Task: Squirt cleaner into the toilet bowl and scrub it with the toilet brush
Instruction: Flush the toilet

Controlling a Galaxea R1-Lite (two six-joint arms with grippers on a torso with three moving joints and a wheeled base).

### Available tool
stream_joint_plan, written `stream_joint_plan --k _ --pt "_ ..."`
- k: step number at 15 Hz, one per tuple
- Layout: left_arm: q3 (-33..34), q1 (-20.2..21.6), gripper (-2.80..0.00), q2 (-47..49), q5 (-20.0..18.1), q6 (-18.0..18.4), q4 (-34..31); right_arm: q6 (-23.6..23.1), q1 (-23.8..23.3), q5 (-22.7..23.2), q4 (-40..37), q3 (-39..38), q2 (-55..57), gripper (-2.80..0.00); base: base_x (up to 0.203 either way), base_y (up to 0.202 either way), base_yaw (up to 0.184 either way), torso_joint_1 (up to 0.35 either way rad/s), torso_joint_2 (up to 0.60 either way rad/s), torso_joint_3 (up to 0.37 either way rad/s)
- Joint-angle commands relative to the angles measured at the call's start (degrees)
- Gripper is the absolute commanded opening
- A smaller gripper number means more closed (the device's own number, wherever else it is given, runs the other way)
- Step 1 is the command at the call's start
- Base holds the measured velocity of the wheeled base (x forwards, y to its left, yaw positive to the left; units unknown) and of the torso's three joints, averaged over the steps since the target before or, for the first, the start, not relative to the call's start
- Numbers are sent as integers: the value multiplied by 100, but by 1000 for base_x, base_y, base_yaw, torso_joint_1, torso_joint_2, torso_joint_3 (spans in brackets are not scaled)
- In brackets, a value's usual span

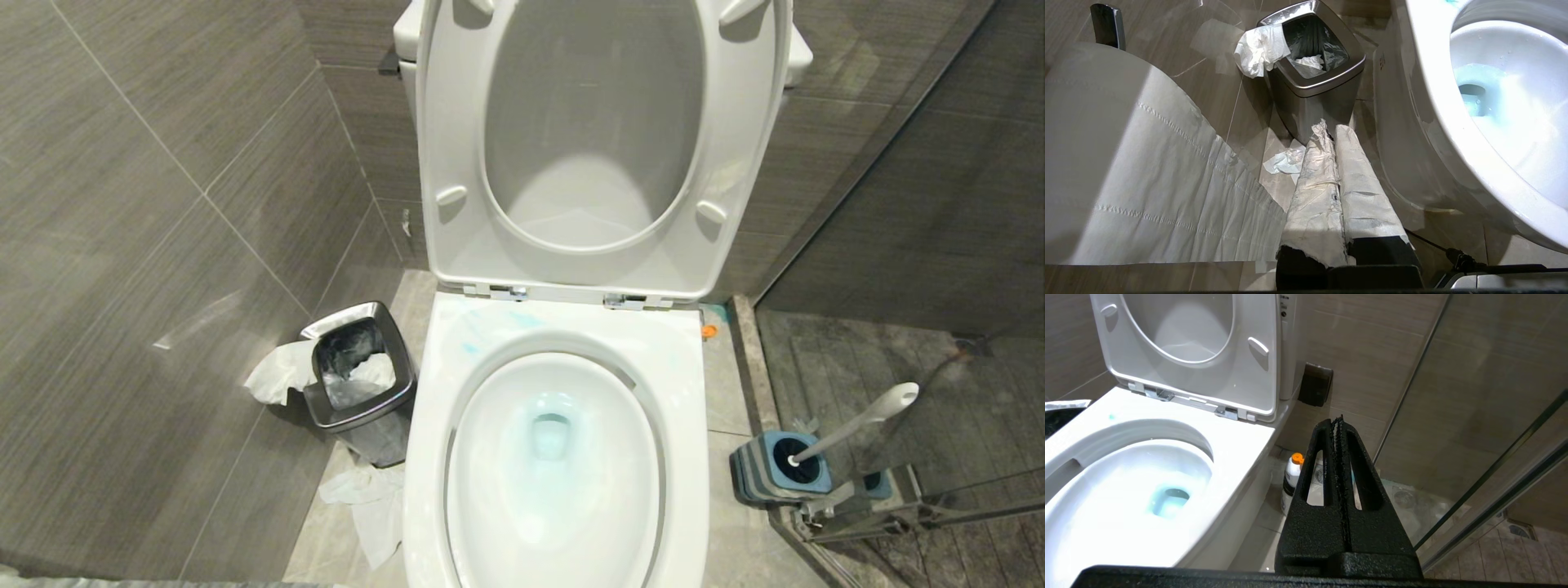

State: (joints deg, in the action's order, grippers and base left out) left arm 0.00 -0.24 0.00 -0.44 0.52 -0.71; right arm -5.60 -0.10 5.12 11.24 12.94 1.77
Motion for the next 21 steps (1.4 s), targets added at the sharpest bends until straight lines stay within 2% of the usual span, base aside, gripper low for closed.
stream_joint_plan --k 1,6,9,14,18,21 --pt "9 -2 -280 0 0 0 0 -3 1 -17 14 -139 -176 -280 0 0 0 0 0 0" --pt "9 -2 -280 0 0 0 0 -3 1 -73 247 -707 -177 -280 0 0 0 0 0 0" --pt "9 -2 -280 0 0 0 0 -24 1 -96 720 -1282 -177 -280 0 0 0 0 0 0" --pt "9 -2 -280 0 0 0 0 -20 1 -112 -329 -1294 -177 -280 0 0 0 0 0 0" --pt "9 -2 -280 0 0 0 0 -152 1 -363 -902 -1294 -177 -280 0 0 0 0 0 0" --pt "9 -2 -280 0 0 0 0 125 1 -388 -1139 -1290 -177 -280 0 0 0 0 0 0"
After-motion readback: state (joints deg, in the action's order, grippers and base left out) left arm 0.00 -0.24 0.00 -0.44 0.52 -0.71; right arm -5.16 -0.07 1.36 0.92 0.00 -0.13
